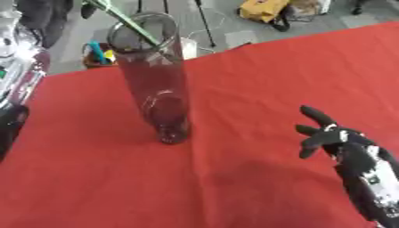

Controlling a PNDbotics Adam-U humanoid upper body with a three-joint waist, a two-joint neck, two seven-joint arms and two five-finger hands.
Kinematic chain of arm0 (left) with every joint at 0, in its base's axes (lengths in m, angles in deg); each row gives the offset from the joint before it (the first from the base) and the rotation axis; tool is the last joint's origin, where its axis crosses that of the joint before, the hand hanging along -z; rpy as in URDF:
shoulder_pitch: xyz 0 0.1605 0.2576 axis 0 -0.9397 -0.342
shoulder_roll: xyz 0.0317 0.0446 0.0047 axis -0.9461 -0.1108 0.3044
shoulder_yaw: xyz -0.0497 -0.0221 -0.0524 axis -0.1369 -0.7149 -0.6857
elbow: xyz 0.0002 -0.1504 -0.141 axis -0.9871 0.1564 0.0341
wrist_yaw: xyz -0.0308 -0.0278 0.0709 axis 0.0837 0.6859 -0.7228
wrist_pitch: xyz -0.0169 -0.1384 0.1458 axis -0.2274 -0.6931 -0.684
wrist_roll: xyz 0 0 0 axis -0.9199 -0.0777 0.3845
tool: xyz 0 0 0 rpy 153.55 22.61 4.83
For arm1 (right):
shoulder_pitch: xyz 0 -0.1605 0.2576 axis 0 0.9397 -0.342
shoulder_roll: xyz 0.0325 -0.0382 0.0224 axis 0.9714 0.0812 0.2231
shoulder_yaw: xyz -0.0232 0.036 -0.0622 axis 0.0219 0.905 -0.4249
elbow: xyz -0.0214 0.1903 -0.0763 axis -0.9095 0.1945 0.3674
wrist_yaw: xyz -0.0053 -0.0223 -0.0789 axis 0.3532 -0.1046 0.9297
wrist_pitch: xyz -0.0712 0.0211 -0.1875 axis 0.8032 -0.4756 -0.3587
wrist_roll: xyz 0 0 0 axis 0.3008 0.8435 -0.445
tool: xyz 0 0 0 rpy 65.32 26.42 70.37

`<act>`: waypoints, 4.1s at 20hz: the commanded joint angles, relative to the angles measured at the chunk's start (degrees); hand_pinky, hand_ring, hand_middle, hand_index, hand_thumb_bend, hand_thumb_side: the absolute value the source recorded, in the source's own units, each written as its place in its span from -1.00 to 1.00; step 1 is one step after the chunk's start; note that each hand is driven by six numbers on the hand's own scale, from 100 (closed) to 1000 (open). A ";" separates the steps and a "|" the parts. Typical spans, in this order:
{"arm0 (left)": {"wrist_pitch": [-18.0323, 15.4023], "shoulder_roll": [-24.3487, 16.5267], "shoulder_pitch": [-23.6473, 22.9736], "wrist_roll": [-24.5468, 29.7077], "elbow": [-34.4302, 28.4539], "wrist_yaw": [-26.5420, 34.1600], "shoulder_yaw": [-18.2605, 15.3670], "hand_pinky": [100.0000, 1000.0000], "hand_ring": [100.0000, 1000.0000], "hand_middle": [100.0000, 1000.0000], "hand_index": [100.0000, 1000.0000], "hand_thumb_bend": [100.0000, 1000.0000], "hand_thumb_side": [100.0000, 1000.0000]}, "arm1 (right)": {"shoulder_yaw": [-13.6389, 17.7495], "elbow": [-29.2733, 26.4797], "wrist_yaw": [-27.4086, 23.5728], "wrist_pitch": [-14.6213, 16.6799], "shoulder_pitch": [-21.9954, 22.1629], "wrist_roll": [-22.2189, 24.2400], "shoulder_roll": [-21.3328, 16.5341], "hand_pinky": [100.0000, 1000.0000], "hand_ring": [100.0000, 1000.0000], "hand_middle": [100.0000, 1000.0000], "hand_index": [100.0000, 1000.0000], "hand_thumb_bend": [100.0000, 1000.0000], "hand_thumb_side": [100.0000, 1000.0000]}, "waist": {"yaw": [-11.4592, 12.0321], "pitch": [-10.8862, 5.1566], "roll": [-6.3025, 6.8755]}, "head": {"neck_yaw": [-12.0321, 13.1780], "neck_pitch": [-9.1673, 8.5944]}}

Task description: Arrange flowers into the vase.

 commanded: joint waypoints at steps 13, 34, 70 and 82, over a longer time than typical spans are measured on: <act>-2.53 -2.69 0.43 3.24 -0.85 -10.98 -1.32 -0.89 -0.42 -0.33 -0.21 -1.00 0.21 | 0.24 -1.14 0.47 -0.67 -0.12 0.41 0.14 0.78 1.00 -0.15 0.26 -1.00 0.80 | -0.11 -1.29 -0.35 | -0.19 -0.27; -5.11 -3.19 -0.05 9.46 -0.79 -17.13 -1.20 -0.36 0.11 0.24 0.32 -1.00 0.06 | 0.10 -1.14 0.93 -1.07 -0.07 0.66 0.31 0.79 1.00 -0.15 0.26 -1.00 0.80 | 0.36 -1.11 -0.44 | -0.29 -0.33; -10.94 -5.36 0.74 24.15 -1.20 -20.80 -1.76 0.22 0.65 0.77 0.92 -1.00 0.60 | -0.15 -1.14 1.85 -2.80 0.41 1.69 0.27 0.81 1.00 -0.16 0.26 -1.00 0.80 | 0.12 -1.71 1.20 | 0.11 0.15; -13.54 -6.17 1.21 26.82 -1.78 -21.42 -1.60 0.35 0.74 0.86 1.00 -1.00 0.67 | -0.25 -1.14 2.15 -3.44 0.45 2.12 0.13 0.82 1.00 -0.16 0.26 -1.00 0.79 | 0.10 -1.86 1.84 | 0.16 0.38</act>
